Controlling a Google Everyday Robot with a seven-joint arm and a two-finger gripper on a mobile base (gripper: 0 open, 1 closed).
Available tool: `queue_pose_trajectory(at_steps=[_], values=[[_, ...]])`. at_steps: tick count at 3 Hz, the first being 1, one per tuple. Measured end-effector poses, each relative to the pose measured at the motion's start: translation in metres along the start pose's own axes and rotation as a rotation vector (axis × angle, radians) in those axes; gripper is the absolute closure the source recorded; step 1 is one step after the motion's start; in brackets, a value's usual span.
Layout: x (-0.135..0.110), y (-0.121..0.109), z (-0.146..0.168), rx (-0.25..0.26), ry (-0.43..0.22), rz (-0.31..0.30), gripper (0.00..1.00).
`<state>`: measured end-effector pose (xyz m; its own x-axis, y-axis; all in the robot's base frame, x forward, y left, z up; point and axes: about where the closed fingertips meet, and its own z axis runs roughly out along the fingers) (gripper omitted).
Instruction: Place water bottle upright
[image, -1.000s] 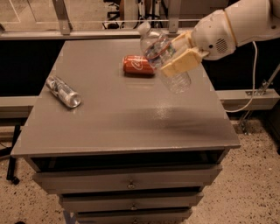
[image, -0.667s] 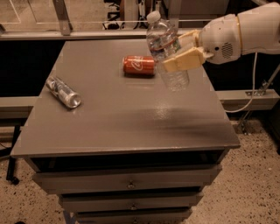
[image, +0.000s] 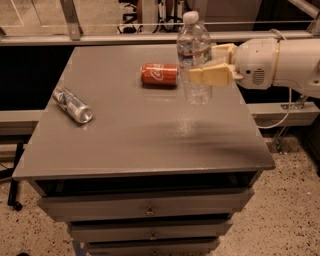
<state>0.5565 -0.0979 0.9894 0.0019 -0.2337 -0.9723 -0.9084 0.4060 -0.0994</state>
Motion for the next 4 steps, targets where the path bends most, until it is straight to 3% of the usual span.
queue_pose_trajectory(at_steps=[2, 3, 4], values=[[0.029, -0.007, 0.01, 0.082, -0.129, 0.038, 1.0], [0.035, -0.009, 0.015, 0.094, -0.156, 0.039, 1.0], [0.058, -0.008, 0.022, 0.096, -0.174, 0.049, 1.0]])
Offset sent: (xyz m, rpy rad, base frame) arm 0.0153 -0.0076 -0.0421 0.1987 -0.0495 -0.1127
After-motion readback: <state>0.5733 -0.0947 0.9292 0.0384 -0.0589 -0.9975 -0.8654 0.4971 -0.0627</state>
